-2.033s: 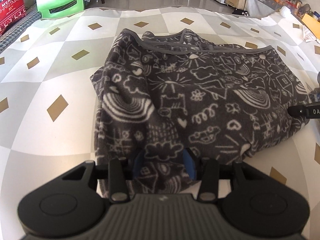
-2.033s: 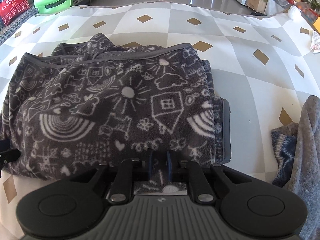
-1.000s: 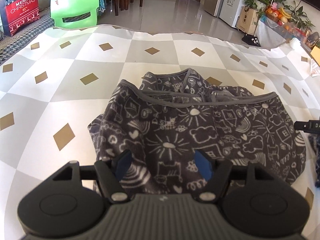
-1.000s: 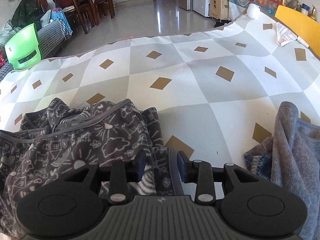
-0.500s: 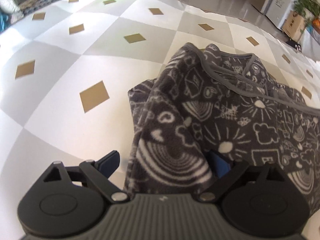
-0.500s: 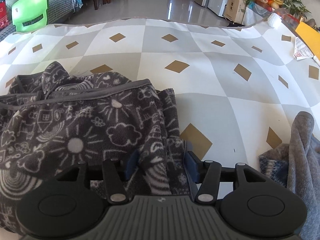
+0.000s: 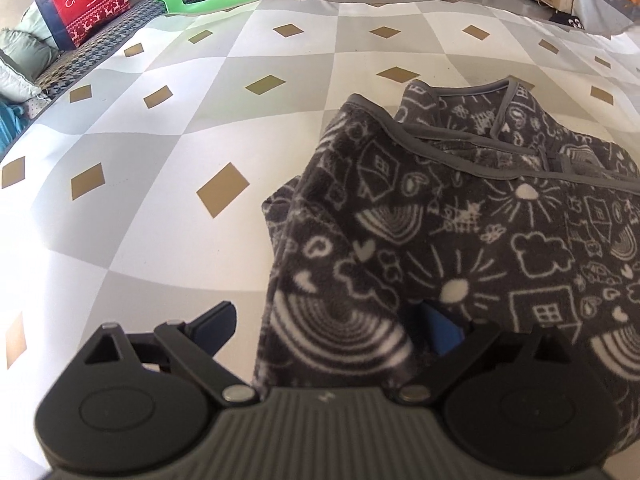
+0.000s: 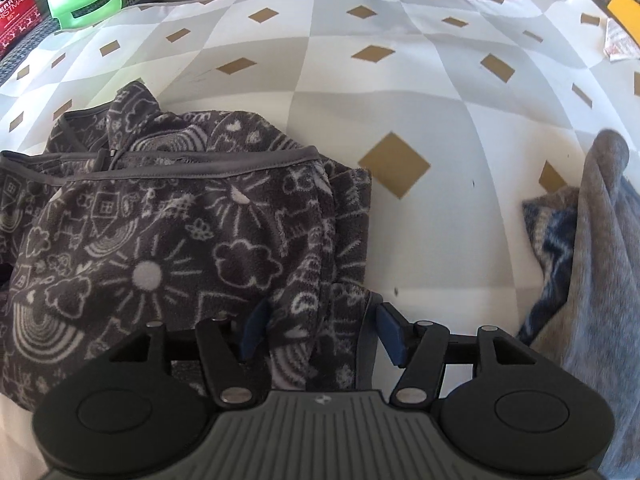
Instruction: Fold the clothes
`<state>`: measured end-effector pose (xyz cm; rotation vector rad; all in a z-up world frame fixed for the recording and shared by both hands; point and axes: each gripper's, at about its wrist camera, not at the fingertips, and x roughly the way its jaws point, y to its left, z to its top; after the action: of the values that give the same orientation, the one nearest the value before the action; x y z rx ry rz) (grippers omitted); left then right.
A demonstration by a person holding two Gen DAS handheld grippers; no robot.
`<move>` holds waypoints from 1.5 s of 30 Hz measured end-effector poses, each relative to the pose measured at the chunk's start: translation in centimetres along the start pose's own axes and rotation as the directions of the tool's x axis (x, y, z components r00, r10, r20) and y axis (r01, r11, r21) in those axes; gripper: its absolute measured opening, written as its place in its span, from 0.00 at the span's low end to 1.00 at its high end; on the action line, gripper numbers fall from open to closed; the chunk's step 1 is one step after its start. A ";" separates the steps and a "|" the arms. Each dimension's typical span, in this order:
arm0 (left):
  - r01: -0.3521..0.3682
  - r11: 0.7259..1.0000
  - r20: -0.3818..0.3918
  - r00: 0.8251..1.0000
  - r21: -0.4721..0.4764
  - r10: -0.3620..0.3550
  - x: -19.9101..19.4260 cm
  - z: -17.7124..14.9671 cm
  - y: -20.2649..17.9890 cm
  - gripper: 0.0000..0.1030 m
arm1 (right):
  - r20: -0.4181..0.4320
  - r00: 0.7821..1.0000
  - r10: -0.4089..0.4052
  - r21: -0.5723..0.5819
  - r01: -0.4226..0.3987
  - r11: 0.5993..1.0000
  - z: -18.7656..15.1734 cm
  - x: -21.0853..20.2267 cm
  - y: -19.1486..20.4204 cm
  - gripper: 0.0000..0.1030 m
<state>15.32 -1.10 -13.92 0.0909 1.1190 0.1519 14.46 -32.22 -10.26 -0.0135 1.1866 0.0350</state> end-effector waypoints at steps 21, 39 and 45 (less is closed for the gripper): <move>0.057 0.996 0.139 0.989 -0.066 -0.048 -11.7 -3.1 1.7 1.00 | 0.158 0.975 0.157 -0.138 -0.136 0.981 -3.3 -6.6 -2.4 0.55; 0.127 0.988 0.076 0.990 -0.089 -0.120 -9.5 -2.7 -0.1 1.00 | 0.142 0.982 0.128 -0.206 -0.098 0.974 -1.5 -2.0 -0.1 0.56; 0.092 0.990 0.031 0.996 -0.107 -0.089 -8.3 -2.9 0.8 1.00 | 0.131 0.980 0.147 -0.174 -0.124 0.977 -0.9 -1.3 0.0 0.55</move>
<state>9.12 -1.68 -7.70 -0.0548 1.0842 0.1295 13.09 -32.27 -9.37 -0.0743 1.0363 0.2510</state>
